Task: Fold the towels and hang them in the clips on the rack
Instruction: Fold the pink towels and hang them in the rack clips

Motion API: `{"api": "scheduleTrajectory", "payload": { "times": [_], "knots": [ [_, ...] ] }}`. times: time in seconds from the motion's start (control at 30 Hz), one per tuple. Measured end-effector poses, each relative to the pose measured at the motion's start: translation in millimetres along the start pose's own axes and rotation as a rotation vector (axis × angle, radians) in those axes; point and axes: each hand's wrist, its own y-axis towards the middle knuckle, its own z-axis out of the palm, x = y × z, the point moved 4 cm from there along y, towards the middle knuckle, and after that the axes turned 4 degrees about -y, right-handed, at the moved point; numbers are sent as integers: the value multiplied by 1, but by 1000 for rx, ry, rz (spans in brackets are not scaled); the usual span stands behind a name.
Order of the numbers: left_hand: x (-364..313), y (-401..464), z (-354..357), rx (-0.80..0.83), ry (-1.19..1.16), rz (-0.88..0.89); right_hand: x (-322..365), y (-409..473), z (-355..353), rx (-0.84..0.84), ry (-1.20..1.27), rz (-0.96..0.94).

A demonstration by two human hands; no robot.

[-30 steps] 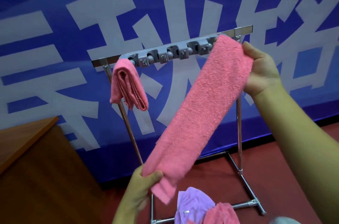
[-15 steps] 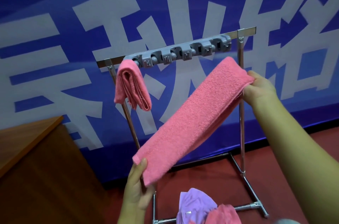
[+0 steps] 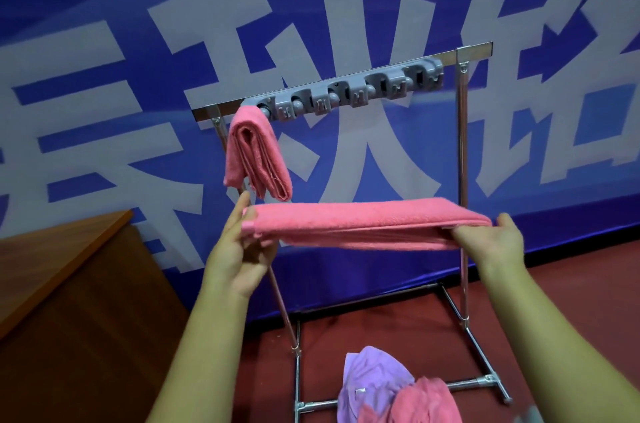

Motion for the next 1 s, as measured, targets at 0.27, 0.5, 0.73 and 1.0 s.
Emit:
{"api": "scheduleTrajectory", "payload": {
  "times": [0.27, 0.5, 0.73, 1.0],
  "knots": [
    [-11, 16, 22, -75, 155, -84, -22, 3, -21, 8, -323, -42],
    [-7, 23, 12, -137, 213, -149, -8, 9, -23, -56, -127, -48],
    [-17, 30, 40, -41, 246, -110, -34, 9, -61, -31, -157, 122],
    [8, 31, 104, 113, 316, -173, -85, -13, -123, -58, -739, 395]
  ]
}}
